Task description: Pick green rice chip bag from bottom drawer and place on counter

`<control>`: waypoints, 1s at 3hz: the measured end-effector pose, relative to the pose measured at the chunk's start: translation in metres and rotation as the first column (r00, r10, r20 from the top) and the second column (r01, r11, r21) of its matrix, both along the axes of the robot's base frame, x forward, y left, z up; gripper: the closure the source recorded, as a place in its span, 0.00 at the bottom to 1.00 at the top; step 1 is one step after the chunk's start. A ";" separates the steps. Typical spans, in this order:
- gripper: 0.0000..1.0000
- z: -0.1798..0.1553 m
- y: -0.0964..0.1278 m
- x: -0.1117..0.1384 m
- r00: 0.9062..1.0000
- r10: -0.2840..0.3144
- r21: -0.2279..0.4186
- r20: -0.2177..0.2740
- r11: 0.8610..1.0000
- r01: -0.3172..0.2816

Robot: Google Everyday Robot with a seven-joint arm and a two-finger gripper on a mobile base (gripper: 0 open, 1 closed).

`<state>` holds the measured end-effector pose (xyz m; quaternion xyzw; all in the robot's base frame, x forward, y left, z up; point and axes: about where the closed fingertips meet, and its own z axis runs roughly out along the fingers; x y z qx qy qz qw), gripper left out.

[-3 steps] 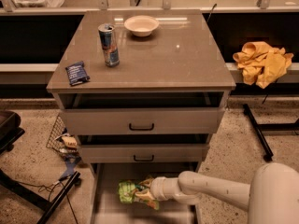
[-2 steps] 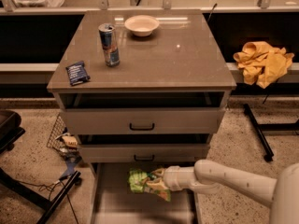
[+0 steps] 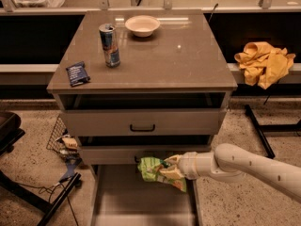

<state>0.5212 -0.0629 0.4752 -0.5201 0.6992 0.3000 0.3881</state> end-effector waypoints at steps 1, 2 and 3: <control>1.00 0.001 0.000 0.000 1.000 0.001 0.002 -0.003 1.000 -0.001; 1.00 0.031 -0.014 -0.010 1.000 -0.018 0.006 -0.024 1.000 0.018; 1.00 0.092 -0.043 -0.024 0.995 -0.090 0.004 -0.039 0.996 0.090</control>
Offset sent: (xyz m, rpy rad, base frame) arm -0.0311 -0.0519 0.1036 0.0129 0.0709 -0.0670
